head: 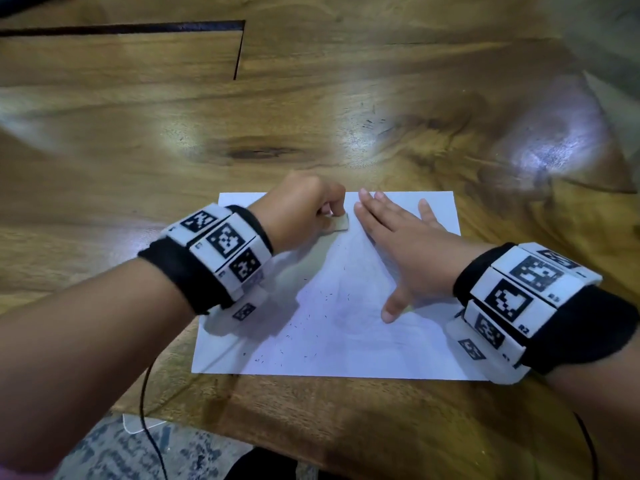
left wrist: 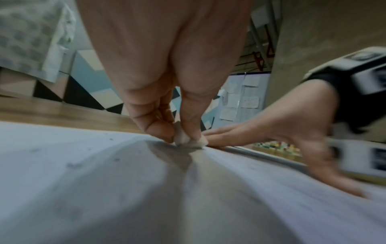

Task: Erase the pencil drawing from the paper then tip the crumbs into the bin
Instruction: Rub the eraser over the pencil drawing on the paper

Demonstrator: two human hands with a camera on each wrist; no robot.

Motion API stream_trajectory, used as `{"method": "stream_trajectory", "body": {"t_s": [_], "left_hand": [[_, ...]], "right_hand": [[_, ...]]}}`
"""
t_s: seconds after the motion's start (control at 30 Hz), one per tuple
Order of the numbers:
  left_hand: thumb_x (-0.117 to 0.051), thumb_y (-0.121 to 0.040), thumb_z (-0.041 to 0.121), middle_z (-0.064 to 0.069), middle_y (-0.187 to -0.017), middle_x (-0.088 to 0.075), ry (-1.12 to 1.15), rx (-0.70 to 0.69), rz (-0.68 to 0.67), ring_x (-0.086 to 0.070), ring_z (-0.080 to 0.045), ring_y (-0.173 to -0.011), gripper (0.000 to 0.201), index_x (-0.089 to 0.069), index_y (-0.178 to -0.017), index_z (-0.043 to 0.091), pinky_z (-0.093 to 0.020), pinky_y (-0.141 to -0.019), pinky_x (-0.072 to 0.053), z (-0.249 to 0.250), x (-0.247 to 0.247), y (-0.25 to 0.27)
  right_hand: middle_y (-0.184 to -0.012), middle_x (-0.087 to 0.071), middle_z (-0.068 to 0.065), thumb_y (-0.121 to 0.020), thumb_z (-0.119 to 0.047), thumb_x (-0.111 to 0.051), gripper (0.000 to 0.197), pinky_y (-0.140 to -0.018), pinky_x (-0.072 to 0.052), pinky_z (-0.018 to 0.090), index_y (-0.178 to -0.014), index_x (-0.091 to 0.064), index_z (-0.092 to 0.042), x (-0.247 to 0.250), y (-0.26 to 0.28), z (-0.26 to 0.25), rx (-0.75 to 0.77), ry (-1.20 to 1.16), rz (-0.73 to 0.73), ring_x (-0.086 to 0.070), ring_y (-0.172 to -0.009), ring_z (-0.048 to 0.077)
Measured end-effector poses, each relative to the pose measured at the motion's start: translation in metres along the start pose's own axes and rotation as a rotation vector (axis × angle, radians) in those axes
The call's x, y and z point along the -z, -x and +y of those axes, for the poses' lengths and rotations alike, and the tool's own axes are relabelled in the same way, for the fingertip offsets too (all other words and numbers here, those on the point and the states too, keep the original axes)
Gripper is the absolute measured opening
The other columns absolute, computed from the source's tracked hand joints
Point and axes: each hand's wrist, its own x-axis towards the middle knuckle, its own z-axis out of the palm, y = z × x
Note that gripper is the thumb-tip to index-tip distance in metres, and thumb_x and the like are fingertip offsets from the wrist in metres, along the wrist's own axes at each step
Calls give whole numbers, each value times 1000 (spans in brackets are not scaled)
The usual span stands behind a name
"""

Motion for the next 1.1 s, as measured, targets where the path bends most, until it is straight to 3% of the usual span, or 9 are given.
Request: {"method": "stream_trajectory", "body": {"t_s": [0.17,0.37,0.43,0.53,0.6,0.7,0.77,0.93,1.1], "left_hand": [[-68,-77,19,11,-60,-45,-24,-75,-224,-43,-9,-58,14,-57,-67,16,-11,-55,-31,0,-7,39],[-67,-76,9,-4,-76,-58,-20,36,5,-49,-19,-71,11,-64,-86,8,-22,-63,-33,-3,5,-7],[-66,-76,10,-2,-73,-57,-4,24,-38,-48,-19,-68,6,-62,-78,14,-23,-60,-34,-1,1,4],[-65,-76,15,7,-60,-47,15,-65,-211,-43,-12,-56,32,-42,-60,29,-12,-54,-32,3,-8,40],[-66,-75,14,12,-58,-43,-2,-82,-258,-42,-4,-55,29,-47,-61,29,-10,-56,-33,1,-8,47],[-65,-77,10,4,-66,-53,-39,-18,-92,-45,-15,-63,4,-64,-77,13,-20,-54,-27,-5,-1,21],[-68,-76,14,-2,-72,-57,-8,33,18,-47,-18,-67,8,-65,-82,9,-23,-59,-29,-4,4,1],[-64,-78,17,5,-63,-47,-4,-57,-122,-42,-14,-59,16,-53,-67,17,-12,-53,-29,4,-7,26],[-58,-81,10,-2,-79,-50,-72,-85,-86,-51,-24,-71,2,-58,-80,11,-33,-65,-43,4,-14,43]], "right_hand": [[-146,42,-6,-54,-59,-79,146,-114,11,53,-142,30,-17,1,0,0,1,-11,-6,35,-136,8],[-145,44,-6,-54,-60,-79,147,-114,12,53,-141,32,-17,0,-1,0,1,-1,-8,36,-135,8],[-145,43,-7,-53,-60,-79,147,-114,12,53,-141,31,-18,1,-1,0,1,-6,-5,35,-135,8],[-145,44,-7,-53,-59,-79,147,-114,13,53,-141,31,-18,0,-1,0,1,-10,-7,35,-135,8],[-145,44,-6,-54,-59,-79,147,-113,13,53,-141,31,-17,-1,-1,1,3,-10,-2,36,-135,9],[-145,43,-6,-54,-60,-78,147,-114,12,53,-141,31,-17,-1,-1,0,5,1,4,35,-135,9],[-145,43,-7,-54,-60,-78,146,-114,12,53,-141,31,-17,-1,0,0,4,3,2,35,-135,8],[-145,43,-8,-53,-60,-79,147,-114,13,51,-142,31,-19,0,-1,1,6,-23,8,36,-134,6],[-147,40,-4,-60,-59,-75,139,-117,10,43,-143,28,-16,-5,11,10,-92,-100,49,31,-137,9]]}}
